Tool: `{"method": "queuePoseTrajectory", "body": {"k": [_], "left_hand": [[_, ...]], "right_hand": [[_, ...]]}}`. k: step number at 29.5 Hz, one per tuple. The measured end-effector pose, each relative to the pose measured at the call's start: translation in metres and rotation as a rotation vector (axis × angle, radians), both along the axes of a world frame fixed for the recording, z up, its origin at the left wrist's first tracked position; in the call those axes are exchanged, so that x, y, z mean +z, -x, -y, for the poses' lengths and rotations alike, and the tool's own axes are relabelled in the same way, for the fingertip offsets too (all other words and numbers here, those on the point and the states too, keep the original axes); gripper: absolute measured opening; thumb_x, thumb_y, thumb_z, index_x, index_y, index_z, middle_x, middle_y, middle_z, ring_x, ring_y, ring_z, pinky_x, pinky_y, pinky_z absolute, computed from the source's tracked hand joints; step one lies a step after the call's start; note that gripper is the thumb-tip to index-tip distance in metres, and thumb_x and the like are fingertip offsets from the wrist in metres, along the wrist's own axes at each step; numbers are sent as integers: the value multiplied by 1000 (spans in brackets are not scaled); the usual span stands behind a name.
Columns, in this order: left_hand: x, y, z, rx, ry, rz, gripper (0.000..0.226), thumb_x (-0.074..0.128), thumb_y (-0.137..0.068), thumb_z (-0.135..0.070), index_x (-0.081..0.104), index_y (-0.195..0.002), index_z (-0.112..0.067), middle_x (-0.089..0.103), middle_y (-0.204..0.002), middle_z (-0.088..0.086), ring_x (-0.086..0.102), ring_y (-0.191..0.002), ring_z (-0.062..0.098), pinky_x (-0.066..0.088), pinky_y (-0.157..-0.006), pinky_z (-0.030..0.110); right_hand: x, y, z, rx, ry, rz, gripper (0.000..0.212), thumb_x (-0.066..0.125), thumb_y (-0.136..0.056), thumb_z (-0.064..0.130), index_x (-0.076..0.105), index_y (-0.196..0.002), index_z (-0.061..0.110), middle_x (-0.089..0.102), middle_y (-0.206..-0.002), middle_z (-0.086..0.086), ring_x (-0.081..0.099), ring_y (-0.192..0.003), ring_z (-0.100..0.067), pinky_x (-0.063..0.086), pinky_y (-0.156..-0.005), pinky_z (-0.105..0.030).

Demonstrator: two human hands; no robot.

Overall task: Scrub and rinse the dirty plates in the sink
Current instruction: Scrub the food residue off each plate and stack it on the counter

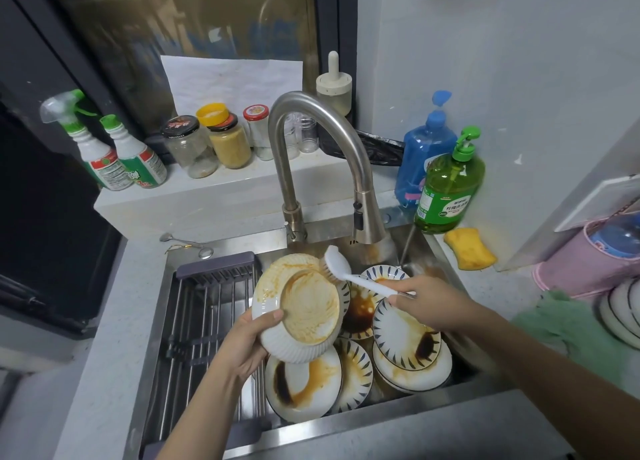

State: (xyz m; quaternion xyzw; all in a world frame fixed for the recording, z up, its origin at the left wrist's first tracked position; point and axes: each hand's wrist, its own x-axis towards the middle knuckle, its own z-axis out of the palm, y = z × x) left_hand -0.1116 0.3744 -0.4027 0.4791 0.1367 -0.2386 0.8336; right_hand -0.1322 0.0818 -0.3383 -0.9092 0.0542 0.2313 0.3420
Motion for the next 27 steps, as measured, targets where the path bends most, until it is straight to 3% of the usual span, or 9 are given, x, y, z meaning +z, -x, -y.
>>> {"method": "queuePoseTrajectory", "body": {"k": [7,11,16,20,24,27], "left_hand": [[5,0,1,26,62,-31,38,52,-78,2,58,-116,4,69,-109,21,69,-97,30,59,-78,42],[5,-5,-2,126,125,-93,40,52,-81,-6,56,-120,2,67,-115,21,68,-100,30,58,-79,46],[4,-6,2,176,176,-143,36,53,-85,-10,55,-119,2,69,-110,19,70,-96,28,58,-80,46],[3,-8,-1,244,177,-174,26,48,-92,-10,56,-114,1,72,-100,19,72,-87,28,57,-75,48],[-1,-5,1,254,190,-237,40,55,-83,-13,55,-119,3,70,-108,21,71,-93,31,54,-79,54],[-2,-5,4,238,177,-223,30,50,-91,-13,57,-116,2,71,-104,20,71,-90,30,57,-75,50]], "right_hand": [[5,-10,4,-5,-40,39,35,51,-95,26,54,-126,43,57,-69,1,47,-55,-14,39,-47,-26],[-2,-2,18,30,-7,-102,36,51,-96,26,55,-131,35,59,-74,-3,49,-61,-19,41,-55,-29],[-1,-10,15,3,8,-8,35,51,-96,25,57,-129,35,59,-74,-1,49,-60,-16,40,-49,-25],[4,3,19,131,61,-109,38,50,-96,26,52,-132,38,63,-79,1,51,-63,-12,41,-52,-21],[5,1,20,148,99,-27,39,50,-97,27,49,-134,37,60,-77,6,52,-64,-9,41,-54,-19],[0,-2,23,118,84,-18,39,51,-96,26,52,-134,33,60,-77,5,50,-60,-8,39,-52,-18]]}}
